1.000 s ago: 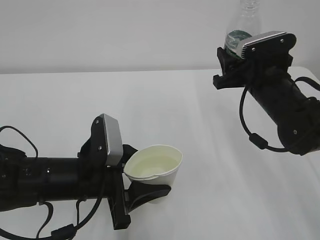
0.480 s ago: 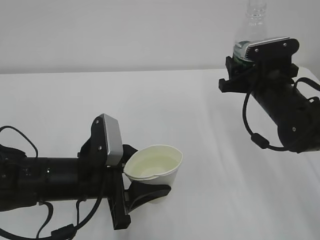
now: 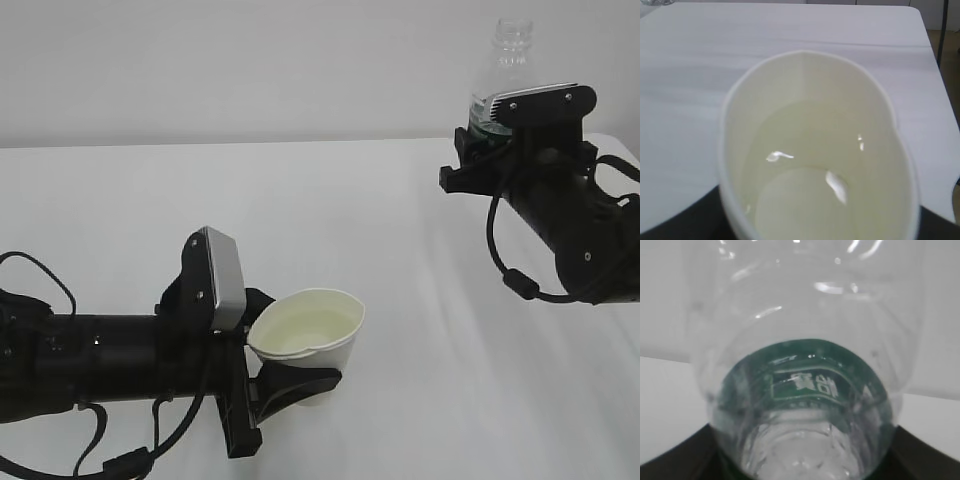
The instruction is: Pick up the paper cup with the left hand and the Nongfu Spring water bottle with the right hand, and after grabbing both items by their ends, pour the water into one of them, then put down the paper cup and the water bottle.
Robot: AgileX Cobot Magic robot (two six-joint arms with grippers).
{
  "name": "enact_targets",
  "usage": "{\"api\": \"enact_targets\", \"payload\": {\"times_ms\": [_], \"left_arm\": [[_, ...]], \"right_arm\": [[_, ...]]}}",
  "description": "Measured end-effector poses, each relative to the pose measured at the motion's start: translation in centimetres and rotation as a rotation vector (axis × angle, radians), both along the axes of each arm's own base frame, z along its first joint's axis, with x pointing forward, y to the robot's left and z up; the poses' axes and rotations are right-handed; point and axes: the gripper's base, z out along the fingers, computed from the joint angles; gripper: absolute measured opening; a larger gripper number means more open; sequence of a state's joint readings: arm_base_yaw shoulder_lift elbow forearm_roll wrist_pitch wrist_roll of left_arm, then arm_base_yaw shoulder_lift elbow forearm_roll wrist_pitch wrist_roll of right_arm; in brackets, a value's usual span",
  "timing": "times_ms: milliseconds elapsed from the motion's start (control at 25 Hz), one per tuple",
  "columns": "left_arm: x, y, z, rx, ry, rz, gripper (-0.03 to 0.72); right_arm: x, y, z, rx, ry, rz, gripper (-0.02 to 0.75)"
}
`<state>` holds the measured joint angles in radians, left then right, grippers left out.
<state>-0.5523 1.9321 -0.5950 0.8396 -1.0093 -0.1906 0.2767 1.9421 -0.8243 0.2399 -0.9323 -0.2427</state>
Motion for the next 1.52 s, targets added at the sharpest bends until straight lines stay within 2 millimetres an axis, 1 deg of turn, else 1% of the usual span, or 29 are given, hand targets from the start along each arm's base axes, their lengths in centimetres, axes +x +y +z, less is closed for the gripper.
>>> {"api": "enact_targets", "payload": {"times_ms": [360,840,1520], "left_arm": [[0.1,0.0,0.0,-0.005,0.003,0.018,0.41],[0.5,0.1,0.1,-0.019,0.012,0.067,0.41],[1.9,0.7,0.4,-0.066,0.035,0.252,0.41]], "right_arm": [[0.0,0.0,-0.2,0.04,0.029,-0.003,0.456],[-0.1,0.0,-0.4,0.043,0.044,-0.002,0.456],[-0.1,0.0,-0.4,0.043,0.05,-0.002,0.456]]}}
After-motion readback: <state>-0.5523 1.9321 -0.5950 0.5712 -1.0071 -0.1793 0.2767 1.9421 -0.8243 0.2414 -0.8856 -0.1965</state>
